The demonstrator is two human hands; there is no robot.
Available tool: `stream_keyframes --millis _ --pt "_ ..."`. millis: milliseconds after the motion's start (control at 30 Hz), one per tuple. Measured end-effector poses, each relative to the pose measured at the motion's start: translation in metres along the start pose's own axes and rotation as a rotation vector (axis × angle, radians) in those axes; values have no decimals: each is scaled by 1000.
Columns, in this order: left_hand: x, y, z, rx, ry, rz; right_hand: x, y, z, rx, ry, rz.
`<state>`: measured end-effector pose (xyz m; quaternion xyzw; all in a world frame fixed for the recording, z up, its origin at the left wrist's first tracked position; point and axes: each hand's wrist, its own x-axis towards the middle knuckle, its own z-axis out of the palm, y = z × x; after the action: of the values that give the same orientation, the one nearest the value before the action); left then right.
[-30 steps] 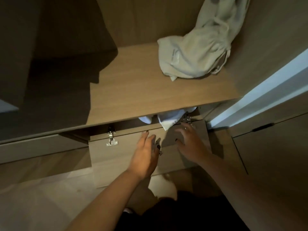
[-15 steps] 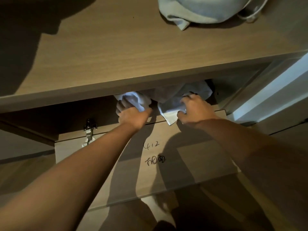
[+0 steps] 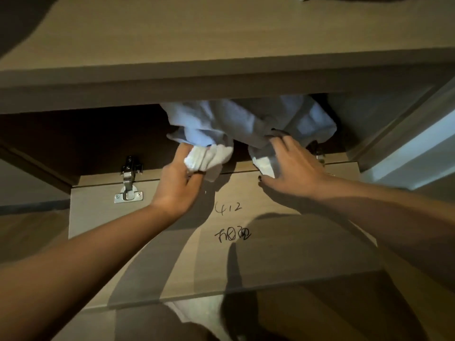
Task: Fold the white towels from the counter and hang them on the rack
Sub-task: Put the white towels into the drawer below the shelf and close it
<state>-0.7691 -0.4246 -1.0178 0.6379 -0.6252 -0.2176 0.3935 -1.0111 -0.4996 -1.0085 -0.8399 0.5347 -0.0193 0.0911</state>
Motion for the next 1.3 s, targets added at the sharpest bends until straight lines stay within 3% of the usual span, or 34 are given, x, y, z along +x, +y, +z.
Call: stream_keyframes --millis 133,267,367,433,500,567,633,700,833,900,967,1033,1133,1200,1300 --pt "-40 -7 -1 -184 56 42 -36 -7 12 123 -8 -46" --pt "-68 20 9 -603 66 -135 -41 -15 3 218 46 -221" --pt "-74 38 13 -570 82 -123 -23 -20 5 100 -78 -336" --pt "-74 42 13 -494 76 -114 -12 -19 9 110 -59 -377" --pt "-72 38 8 -427 49 -132 -3 -17 -1 374 63 -222" --pt "-72 26 1 -342 23 -127 10 -6 -17 588 182 94" --pt "-71 12 -8 -244 21 -105 21 22 -36 584 363 371" --pt "-69 1 -16 -169 48 -105 17 51 -55 364 419 425" --pt "-48 -12 -33 -44 254 -239 -12 79 -63 -259 9 239" --pt "-32 -18 -41 7 298 -313 -15 69 -60 -397 -55 269" --pt "-16 -22 -43 62 239 -339 -10 50 -61 -392 -21 274" --pt "-4 -22 -39 204 128 -287 -4 27 -63 -230 5 217" --pt "8 -22 -26 571 -79 -278 15 -2 -57 -21 -147 98" --pt "11 -25 -20 529 -155 -361 29 -9 -30 -68 -322 56" --pt "6 -28 -17 345 -71 -358 39 -6 12 -154 -413 77"
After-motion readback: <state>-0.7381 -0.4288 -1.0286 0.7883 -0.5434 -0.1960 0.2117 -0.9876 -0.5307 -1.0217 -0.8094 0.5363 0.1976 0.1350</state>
